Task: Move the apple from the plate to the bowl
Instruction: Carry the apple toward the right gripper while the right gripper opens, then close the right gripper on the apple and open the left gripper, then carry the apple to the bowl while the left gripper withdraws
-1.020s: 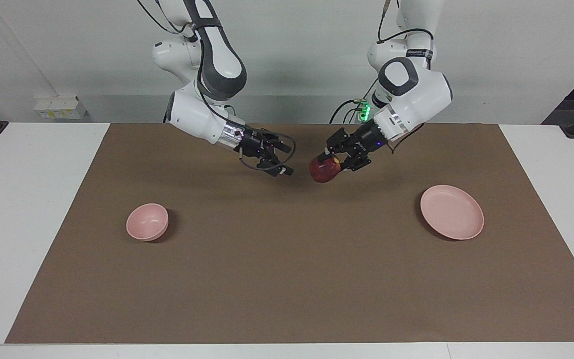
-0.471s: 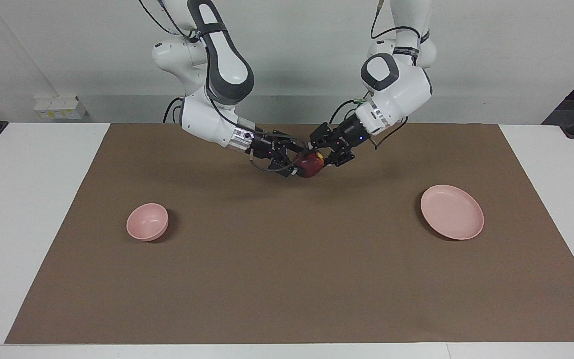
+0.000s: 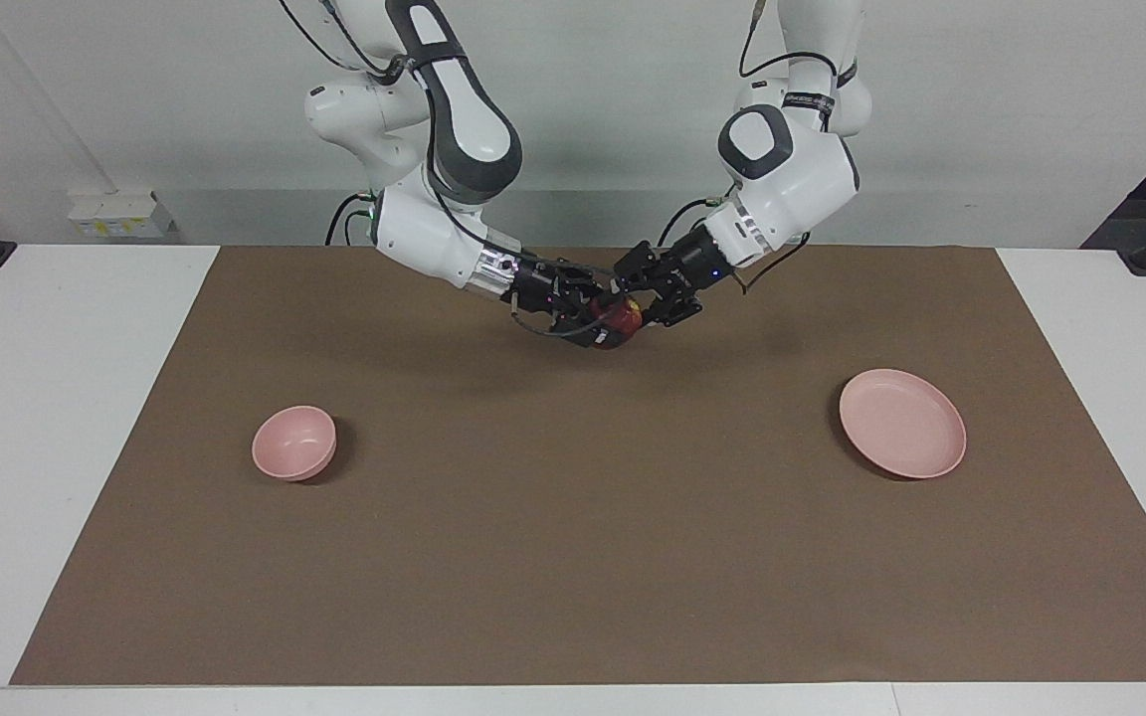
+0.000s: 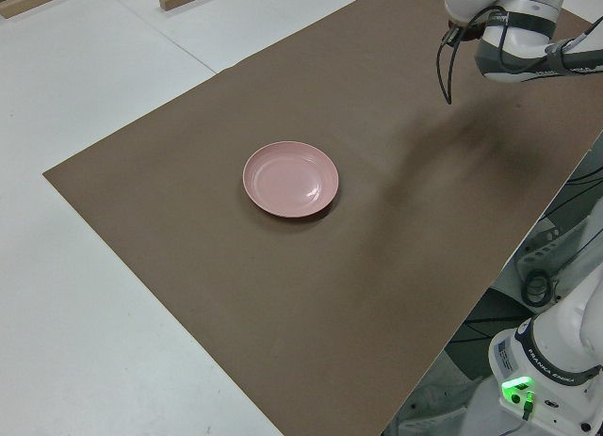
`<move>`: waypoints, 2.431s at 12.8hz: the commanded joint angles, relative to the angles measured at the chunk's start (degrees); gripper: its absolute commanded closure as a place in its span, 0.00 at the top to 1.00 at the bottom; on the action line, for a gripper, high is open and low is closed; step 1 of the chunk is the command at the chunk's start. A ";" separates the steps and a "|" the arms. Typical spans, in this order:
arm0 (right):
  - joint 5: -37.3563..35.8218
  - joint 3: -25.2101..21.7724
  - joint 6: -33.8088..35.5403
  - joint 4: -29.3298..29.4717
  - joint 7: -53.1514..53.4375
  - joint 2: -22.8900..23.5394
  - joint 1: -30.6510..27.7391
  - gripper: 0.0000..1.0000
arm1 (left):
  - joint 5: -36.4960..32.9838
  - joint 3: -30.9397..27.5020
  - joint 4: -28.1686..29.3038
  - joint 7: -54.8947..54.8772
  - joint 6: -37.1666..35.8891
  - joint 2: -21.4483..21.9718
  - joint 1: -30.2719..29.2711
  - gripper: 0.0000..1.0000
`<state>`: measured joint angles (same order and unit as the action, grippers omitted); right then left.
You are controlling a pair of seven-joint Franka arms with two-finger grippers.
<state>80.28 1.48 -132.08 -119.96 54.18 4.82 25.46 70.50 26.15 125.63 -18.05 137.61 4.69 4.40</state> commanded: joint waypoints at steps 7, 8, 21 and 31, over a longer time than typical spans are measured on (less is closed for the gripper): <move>-1.96 -0.07 -0.46 0.78 -1.71 -0.42 -1.64 0.00 | 0.34 -0.48 -0.03 5.13 -3.66 2.34 -0.27 1.00; -3.19 -0.07 -0.37 0.78 -1.62 -0.69 -2.42 0.00 | -0.27 -0.57 -0.03 5.48 -3.57 2.34 -0.35 1.00; -24.27 -0.51 12.18 6.31 -1.36 -3.24 -12.09 0.00 | -56.74 -21.64 -6.24 6.45 -13.31 -0.82 -0.35 1.00; -49.04 -0.60 13.25 5.97 -10.48 -2.54 -19.74 0.00 | -70.23 -26.06 -41.93 5.93 -53.11 -3.02 0.44 1.00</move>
<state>36.26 0.75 -119.43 -114.06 47.91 2.25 7.35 2.40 0.76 89.99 -12.13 90.27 3.92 4.02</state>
